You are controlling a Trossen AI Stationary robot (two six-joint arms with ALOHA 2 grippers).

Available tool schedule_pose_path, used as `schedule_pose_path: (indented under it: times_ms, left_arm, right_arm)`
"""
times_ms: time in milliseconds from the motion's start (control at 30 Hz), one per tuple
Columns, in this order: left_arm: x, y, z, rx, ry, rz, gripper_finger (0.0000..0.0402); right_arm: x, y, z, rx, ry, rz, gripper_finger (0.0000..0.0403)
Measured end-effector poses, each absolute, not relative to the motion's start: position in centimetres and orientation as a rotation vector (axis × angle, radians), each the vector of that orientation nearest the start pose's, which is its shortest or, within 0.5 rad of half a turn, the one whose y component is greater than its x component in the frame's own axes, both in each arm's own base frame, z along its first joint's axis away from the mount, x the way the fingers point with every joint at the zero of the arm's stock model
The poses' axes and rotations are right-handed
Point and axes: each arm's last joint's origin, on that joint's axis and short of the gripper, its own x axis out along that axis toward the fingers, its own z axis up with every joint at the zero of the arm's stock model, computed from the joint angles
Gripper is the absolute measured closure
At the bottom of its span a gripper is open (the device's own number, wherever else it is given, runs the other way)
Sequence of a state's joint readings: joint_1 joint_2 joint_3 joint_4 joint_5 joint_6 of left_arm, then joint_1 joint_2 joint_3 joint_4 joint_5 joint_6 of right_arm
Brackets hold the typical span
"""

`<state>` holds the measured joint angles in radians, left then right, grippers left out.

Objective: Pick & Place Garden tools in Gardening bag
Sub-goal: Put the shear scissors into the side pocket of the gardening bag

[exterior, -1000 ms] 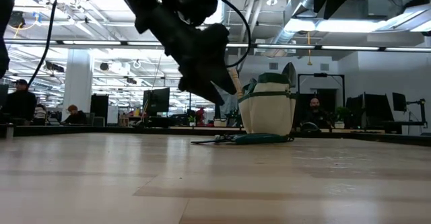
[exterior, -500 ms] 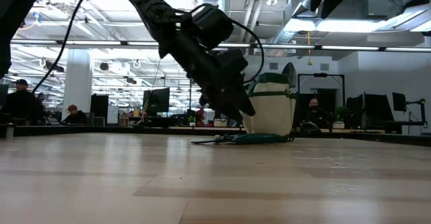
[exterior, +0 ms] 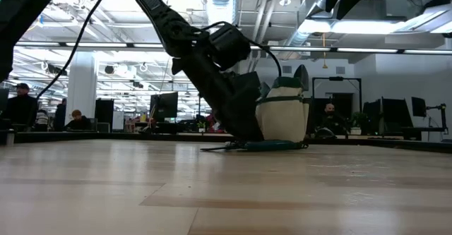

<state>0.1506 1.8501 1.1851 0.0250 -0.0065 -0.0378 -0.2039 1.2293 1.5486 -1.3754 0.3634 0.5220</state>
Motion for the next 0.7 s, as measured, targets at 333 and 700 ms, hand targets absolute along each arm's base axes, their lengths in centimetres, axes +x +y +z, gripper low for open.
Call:
schedule_pose_path:
  times_ms: [333,700]
  left_arm:
    - [39.80,5.58,18.69,-0.058,0.667,0.159,0.0160]
    - [39.54,5.60,18.48,-0.091,0.704,0.161,0.0352]
  right_arm:
    - [18.59,-4.90,40.36,0.370,0.905,-0.774,0.0164]
    - [18.59,-4.90,40.36,0.350,0.914,-0.764,0.0164]
